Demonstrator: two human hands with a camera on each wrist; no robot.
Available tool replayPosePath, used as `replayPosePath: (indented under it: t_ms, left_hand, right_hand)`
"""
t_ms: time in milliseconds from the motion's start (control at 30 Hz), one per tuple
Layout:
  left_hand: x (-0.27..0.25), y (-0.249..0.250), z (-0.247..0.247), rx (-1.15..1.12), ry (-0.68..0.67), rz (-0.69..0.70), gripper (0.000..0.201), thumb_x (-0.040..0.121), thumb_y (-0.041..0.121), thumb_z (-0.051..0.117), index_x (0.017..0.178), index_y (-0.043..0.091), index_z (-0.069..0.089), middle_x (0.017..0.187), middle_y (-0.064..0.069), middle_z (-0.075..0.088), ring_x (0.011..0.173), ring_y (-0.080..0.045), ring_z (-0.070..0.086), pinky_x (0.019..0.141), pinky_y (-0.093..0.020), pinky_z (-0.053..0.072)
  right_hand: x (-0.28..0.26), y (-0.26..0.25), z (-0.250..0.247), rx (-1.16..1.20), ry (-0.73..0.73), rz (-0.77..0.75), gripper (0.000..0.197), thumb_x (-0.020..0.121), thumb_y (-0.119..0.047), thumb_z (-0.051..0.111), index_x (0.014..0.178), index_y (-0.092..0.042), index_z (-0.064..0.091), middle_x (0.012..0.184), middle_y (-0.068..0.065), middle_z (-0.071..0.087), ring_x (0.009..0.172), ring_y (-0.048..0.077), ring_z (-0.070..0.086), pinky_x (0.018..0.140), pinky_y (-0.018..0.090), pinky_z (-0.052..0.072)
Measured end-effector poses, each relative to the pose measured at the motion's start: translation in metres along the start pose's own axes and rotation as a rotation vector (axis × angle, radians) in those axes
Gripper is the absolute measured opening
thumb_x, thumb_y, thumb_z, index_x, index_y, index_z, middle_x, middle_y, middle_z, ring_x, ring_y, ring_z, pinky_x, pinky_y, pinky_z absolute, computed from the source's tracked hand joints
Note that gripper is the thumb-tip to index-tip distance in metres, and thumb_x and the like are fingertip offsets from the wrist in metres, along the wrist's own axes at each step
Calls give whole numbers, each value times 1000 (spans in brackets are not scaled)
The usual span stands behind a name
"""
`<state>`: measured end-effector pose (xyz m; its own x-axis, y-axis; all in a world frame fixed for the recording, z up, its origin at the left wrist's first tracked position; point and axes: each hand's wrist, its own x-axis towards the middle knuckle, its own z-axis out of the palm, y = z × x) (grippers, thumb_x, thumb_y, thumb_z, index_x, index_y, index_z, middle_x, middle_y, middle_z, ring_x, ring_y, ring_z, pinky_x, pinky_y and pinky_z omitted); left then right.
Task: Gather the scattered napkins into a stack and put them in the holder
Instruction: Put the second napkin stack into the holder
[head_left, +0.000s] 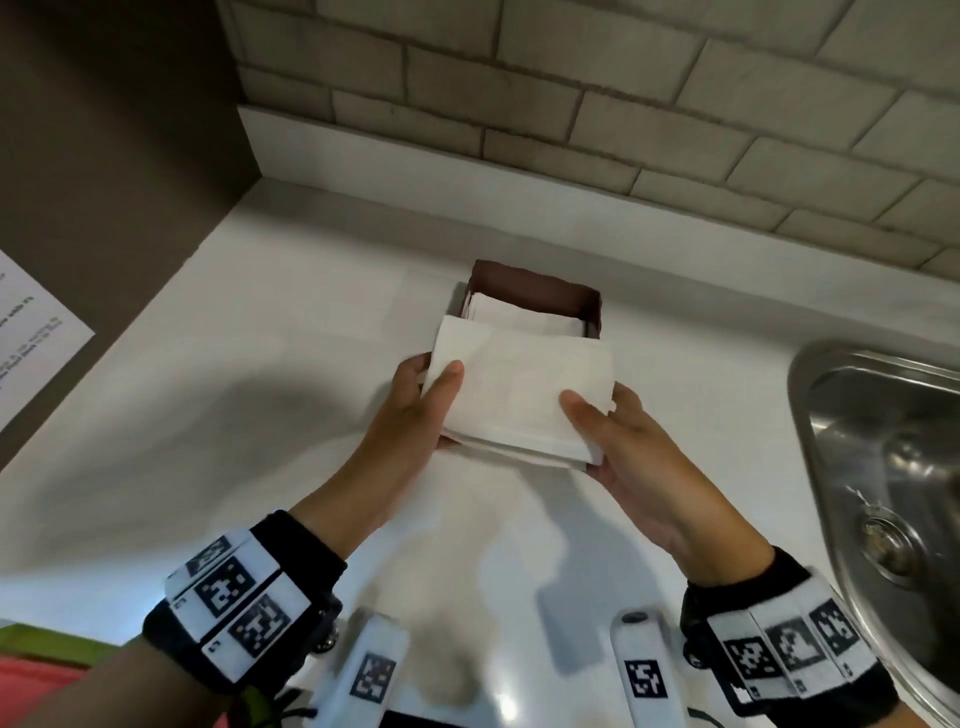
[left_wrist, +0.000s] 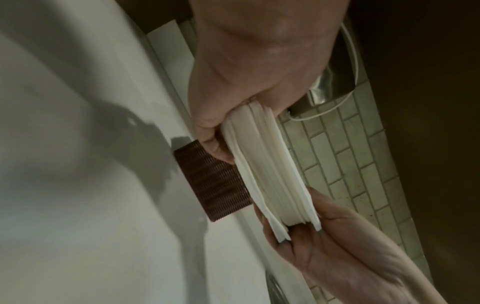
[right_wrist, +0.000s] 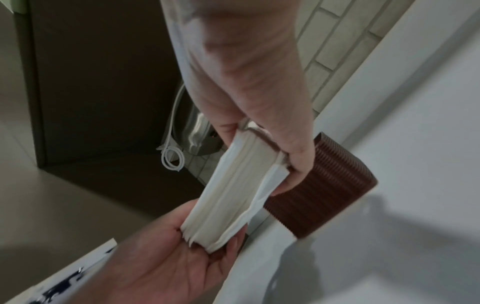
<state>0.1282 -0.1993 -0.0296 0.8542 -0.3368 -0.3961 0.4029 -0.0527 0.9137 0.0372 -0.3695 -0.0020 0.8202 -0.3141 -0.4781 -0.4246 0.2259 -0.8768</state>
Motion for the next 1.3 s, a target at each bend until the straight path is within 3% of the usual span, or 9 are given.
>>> replayPosePath:
  t_ms: [167,267,433,633,733,800,1000,1200,1300]
  left_hand:
    - [27,37,13,60,-45,132,36,97,20,57,119,28,31,104,-11,64,91,-26,63,88,-43,53]
    - [51,58,22,192,-93,181,30,98,23,54,110,27,27,97,-12,61,83,-23,58,78,-40,52]
    - [90,66,35,348,-89,151,18,96,30,50,107,28,36,115,-17,61,88,-25,58,93,-48,51]
    - [112,55,41,479,-58,134,33,101,21,41,133,19,38,142,-20,48,93,-27,54,78,-28,36]
    - [118,52,39,539,-60,141,36,101,23,38,137,22,38,105,-10,60,73,-15,50,68,-27,40]
    - [120,52,39,610,-63,156,37,103,22,36,140,23,36,81,0,51,63,-11,45,59,-20,39]
    - [115,53,44,777,-144,221,42,103,17,37,145,19,31,69,3,42,57,-8,43,39,-4,34]
    - [110,52,43,882,-166,298,44,102,16,39,145,16,34,72,0,44,61,-12,48,45,-9,34]
    - [104,47,41,1019,-75,436,39,100,17,43,139,15,44,118,-15,52,94,-32,62,80,-22,45]
  right_hand:
    - [15,-28,-13,79,99,-152,57,97,-18,52,141,-26,16,86,-15,76,85,3,72,97,36,50]
    - [30,-47,-16,3,149,-227,50,96,-15,51,132,-25,18,97,-10,68,91,12,67,92,37,50]
    - [69,-57,-18,-126,259,-248,42,94,-12,53,115,-25,19,109,3,55,85,15,60,77,32,50]
    - [102,-54,-13,-401,297,-252,34,94,-9,48,108,-24,22,74,-1,41,59,11,45,59,25,41]
    - [110,-57,-12,-558,279,-252,30,94,-8,45,106,-25,23,68,-2,42,55,9,43,49,19,35]
    - [113,-58,-12,-627,273,-252,28,93,-7,44,105,-24,26,67,-3,45,53,10,42,46,20,33]
    - [122,-59,-5,-905,266,-289,25,92,-6,44,105,-21,28,62,0,41,48,16,37,42,25,28]
    - [126,-67,2,-1161,223,-231,31,96,-6,40,126,-8,34,62,2,39,50,15,37,43,27,24]
    - [127,-70,5,-1231,184,-207,34,96,-5,40,129,-4,32,62,2,38,52,15,36,45,26,25]
